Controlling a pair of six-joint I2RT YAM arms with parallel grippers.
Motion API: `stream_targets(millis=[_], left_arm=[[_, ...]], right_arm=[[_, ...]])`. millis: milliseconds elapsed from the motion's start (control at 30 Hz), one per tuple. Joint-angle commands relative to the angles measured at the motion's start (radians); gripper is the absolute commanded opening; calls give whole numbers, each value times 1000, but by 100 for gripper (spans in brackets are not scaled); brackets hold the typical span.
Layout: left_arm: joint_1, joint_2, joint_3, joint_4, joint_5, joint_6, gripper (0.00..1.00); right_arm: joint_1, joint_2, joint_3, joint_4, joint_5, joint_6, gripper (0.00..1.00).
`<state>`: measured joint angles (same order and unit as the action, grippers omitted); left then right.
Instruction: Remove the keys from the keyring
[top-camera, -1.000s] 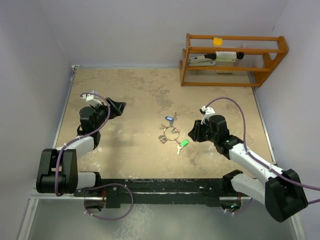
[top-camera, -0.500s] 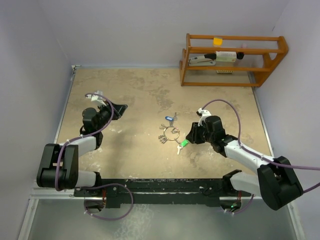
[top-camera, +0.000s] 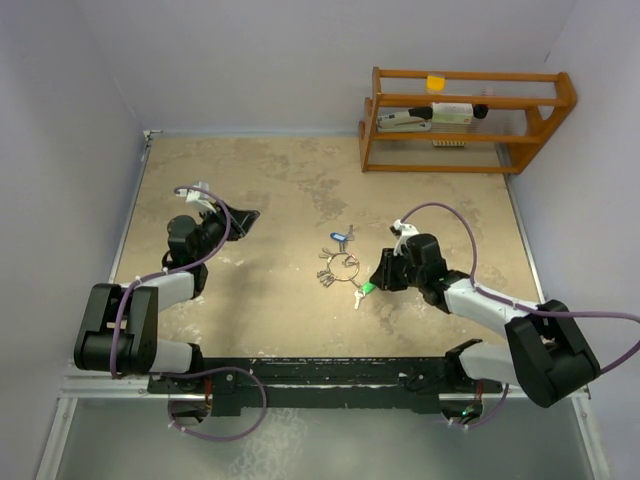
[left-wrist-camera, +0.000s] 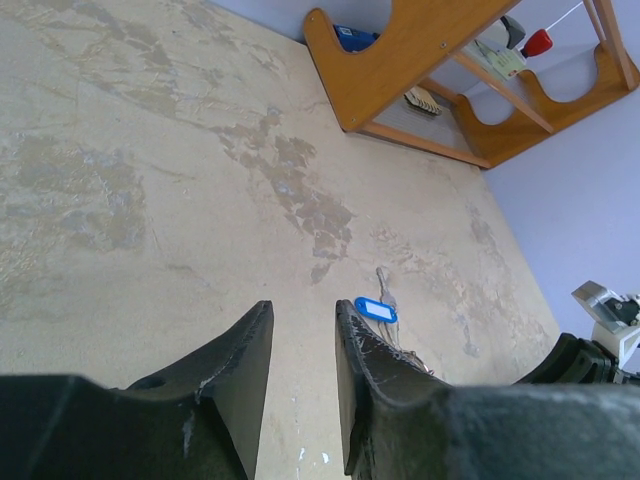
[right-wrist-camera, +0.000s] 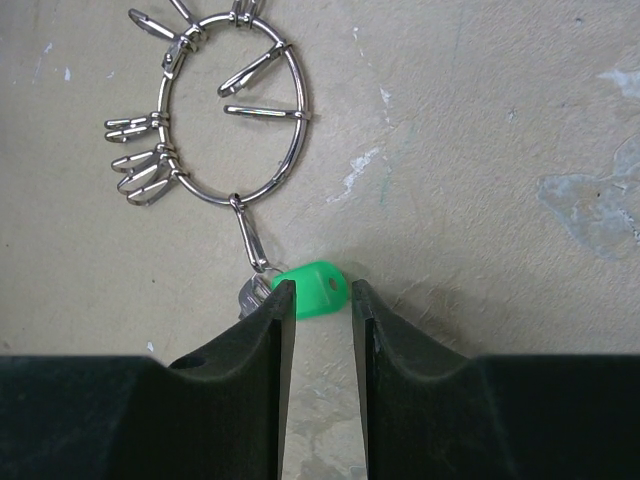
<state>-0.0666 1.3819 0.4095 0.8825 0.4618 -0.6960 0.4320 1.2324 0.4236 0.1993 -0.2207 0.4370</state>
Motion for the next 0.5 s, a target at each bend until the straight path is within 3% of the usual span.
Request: stream_targets(millis=[0, 467], left_arm=[[-5, -13, 10, 58, 3, 5, 29], [-14, -35, 5, 21, -36, 32, 32]], right_arm=[[7, 7, -9, 42, -28, 18, 31], [11, 26, -32, 93, -52, 45, 31]])
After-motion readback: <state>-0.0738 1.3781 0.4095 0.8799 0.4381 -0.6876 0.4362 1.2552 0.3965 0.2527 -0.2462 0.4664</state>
